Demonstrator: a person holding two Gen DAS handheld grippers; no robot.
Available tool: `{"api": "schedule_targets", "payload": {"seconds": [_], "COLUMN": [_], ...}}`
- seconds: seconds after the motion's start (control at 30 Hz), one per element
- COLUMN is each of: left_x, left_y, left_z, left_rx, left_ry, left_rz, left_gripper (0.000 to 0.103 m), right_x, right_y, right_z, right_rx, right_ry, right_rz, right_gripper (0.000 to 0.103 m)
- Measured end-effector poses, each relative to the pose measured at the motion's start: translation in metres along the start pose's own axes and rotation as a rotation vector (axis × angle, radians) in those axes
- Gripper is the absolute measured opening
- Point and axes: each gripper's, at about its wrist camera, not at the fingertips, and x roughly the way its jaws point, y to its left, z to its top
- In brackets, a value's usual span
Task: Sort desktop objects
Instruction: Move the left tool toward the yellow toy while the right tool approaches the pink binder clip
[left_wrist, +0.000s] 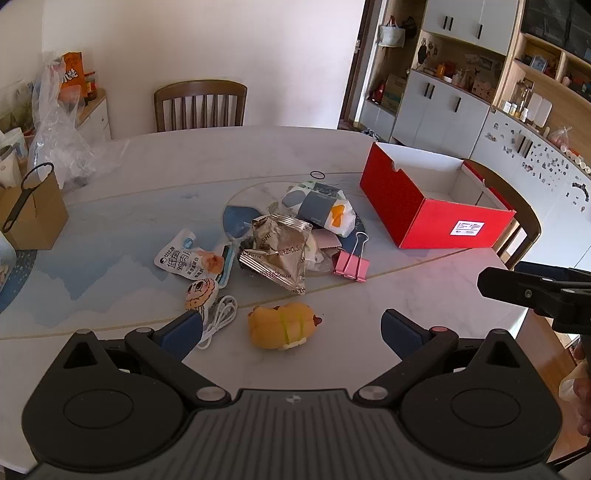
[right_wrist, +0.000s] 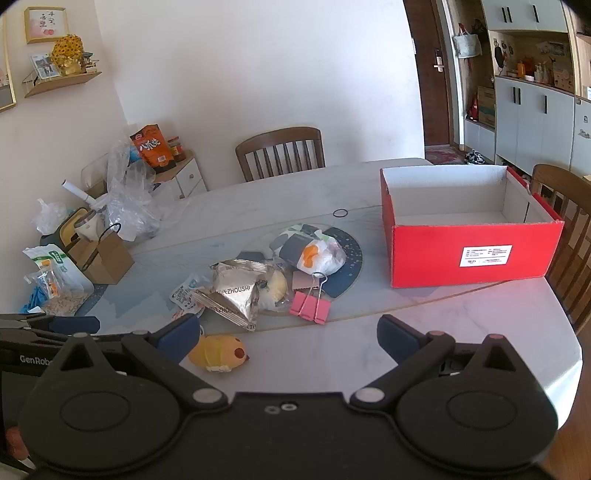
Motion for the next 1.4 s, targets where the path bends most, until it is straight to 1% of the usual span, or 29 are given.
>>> {"api": "schedule_targets", "payload": {"seconds": [0.17,0.2,0.4,0.53,0.7,0.83,1.0,1.07,1.17,1.23,1.4], "left_x": [-0.002,-0.002,-0.003,-0.002,0.001,0.004,0.007,0.008,0.012,0.017,0.028], "left_y": [0.000,0.000,-0.002,-0.004,-0.012,-0.017,-0.027,-0.033,-0.044,-0.050,-0.058], "left_z": [0.001,0.001,0.004,0.006,0.011,0.015,0.019,0.019,0.016,0.011,0.000], "left_rx": [-0.003,-0.005,-0.009,-0.016,0.003,-0.006,-0.021,-0.014,0.017,0.027,0.024], "left_ry": [-0.005,-0.007,-0.019,-0.020,-0.030,-0.040,-0.061,-0.078,-0.106,-0.106,-0.089], "left_rz": [0.007,0.008,0.019,0.029,0.046,0.041,0.053,0.068,0.113,0.143,0.191], "left_gripper": [0.103,0.103,0.103,0.103,0.103,0.103,0.103,0.103,0.103,0.103,0.103], "right_x": [-0.003,0.001,0.006,0.007,0.008,0.015,0.023,0.026,0.034,0.039,0.048], "right_y": [0.006,0.006,0.005,0.000,0.000,-0.007,-0.023,-0.027,-0.031,-0.033,-0.040], "right_z": [-0.001,0.004,0.007,0.010,0.013,0.019,0.026,0.027,0.028,0.029,0.030], "right_rx": [-0.004,-0.008,-0.018,-0.035,-0.096,-0.115,-0.126,-0.142,-0.180,-0.210,-0.242], "right_ry": [-0.003,-0.001,-0.002,-0.007,-0.008,0.010,0.011,0.008,0.015,0.021,0.031], "right_rz": [0.008,0.016,0.041,0.078,0.132,0.158,0.172,0.180,0.202,0.210,0.228], "right_gripper": [0.102,0.102,0.102,0.102,0.102,0.102,0.102,0.102,0.102,0.102,0.102]}}
